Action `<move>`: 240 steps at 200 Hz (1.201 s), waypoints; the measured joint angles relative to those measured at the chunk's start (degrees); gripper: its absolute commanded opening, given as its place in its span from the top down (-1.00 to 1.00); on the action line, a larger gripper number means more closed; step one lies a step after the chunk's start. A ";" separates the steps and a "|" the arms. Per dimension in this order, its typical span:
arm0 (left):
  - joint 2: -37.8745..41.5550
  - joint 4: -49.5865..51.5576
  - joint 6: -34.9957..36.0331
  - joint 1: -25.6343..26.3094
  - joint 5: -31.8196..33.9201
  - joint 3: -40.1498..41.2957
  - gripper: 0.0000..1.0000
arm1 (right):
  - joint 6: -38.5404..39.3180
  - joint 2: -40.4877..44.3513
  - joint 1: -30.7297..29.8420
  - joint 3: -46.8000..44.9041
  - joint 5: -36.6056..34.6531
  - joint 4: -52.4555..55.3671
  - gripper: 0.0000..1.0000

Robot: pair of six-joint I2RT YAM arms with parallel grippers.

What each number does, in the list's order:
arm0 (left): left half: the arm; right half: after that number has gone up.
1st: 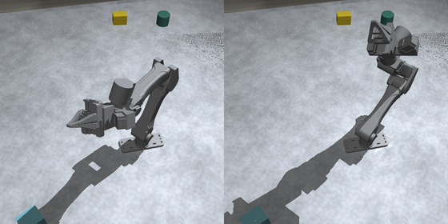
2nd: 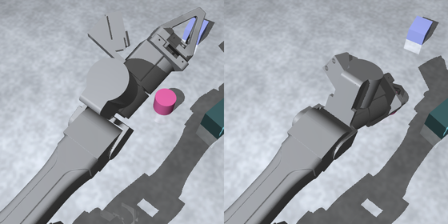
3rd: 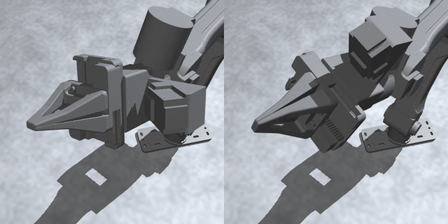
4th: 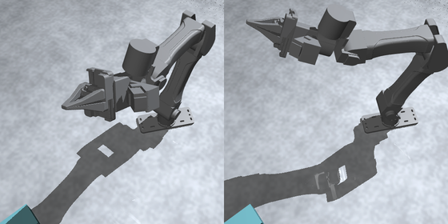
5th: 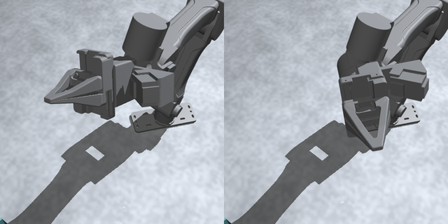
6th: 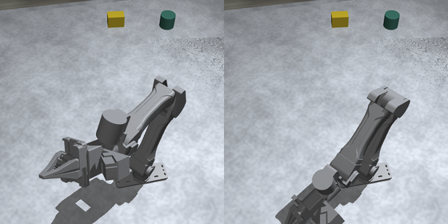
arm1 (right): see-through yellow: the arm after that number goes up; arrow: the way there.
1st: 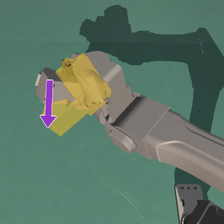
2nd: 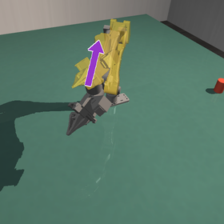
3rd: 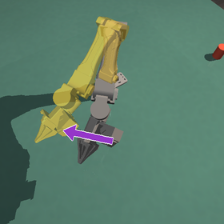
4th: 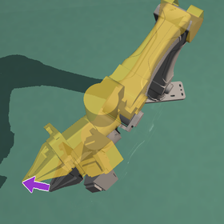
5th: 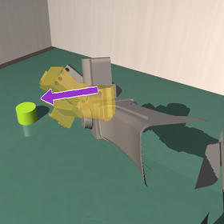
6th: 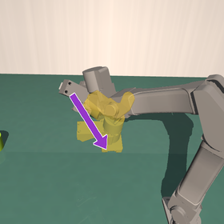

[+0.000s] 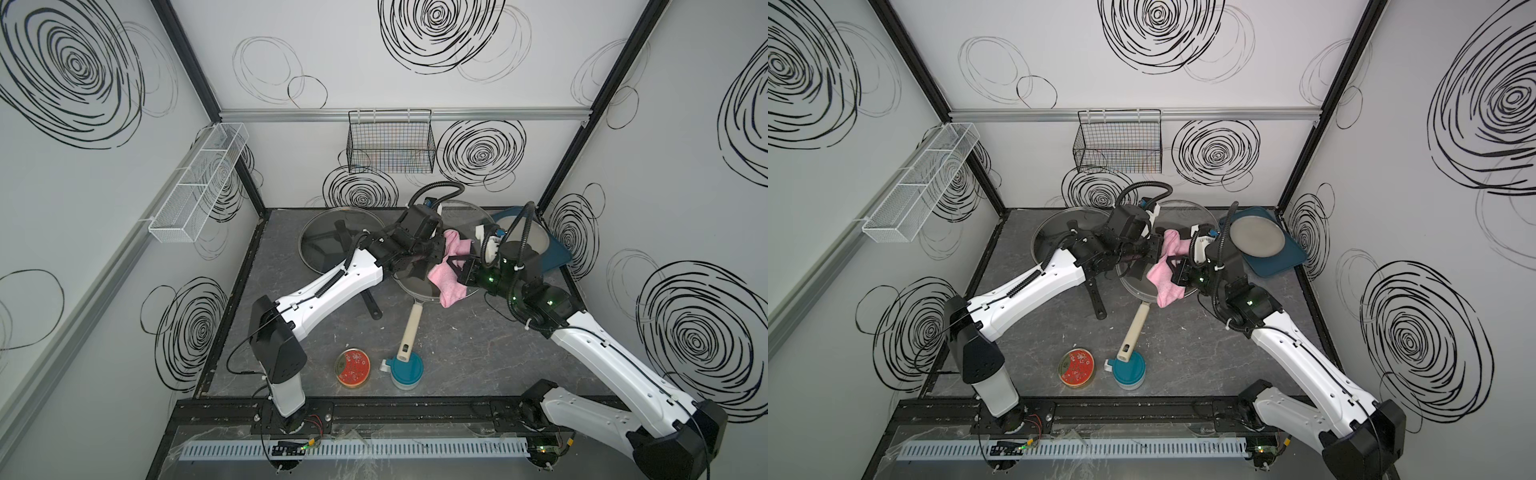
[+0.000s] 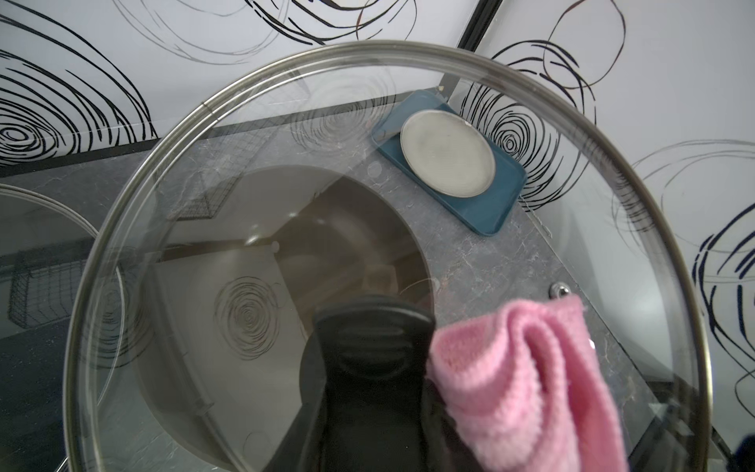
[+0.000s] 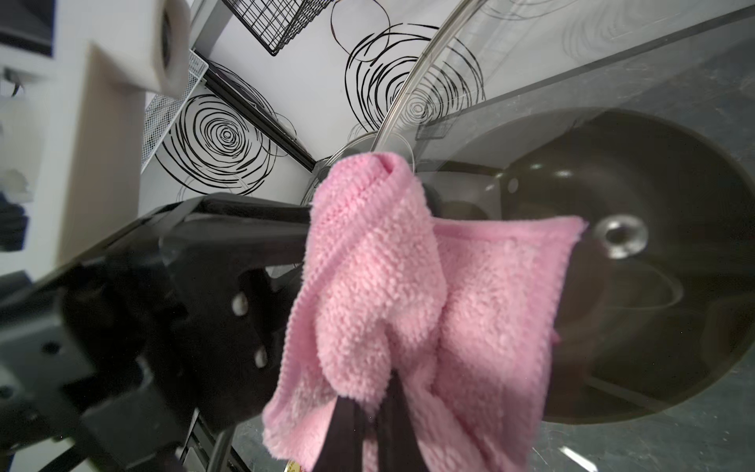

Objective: Wipe the pot lid with a cloth
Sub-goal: Wipe the pot lid.

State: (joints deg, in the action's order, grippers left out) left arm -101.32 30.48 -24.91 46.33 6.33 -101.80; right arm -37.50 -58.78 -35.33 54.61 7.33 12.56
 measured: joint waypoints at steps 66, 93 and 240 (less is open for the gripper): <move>-0.09 -3.02 -5.01 -0.76 0.57 -0.22 1.00 | -4.20 -0.85 -11.41 -5.16 -10.67 -7.28 1.00; -0.59 -3.93 -5.84 -0.81 0.48 -1.31 1.00 | -5.64 -1.81 -13.31 -7.26 -12.85 -10.34 1.00; -0.72 -1.05 -1.25 -0.57 0.61 -0.72 1.00 | -3.28 7.89 4.90 -4.83 -9.60 -2.93 1.00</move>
State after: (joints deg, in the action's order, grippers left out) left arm -102.04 29.43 -26.15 45.76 6.94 -102.52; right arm -40.77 -50.89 -30.44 49.78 -2.26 9.63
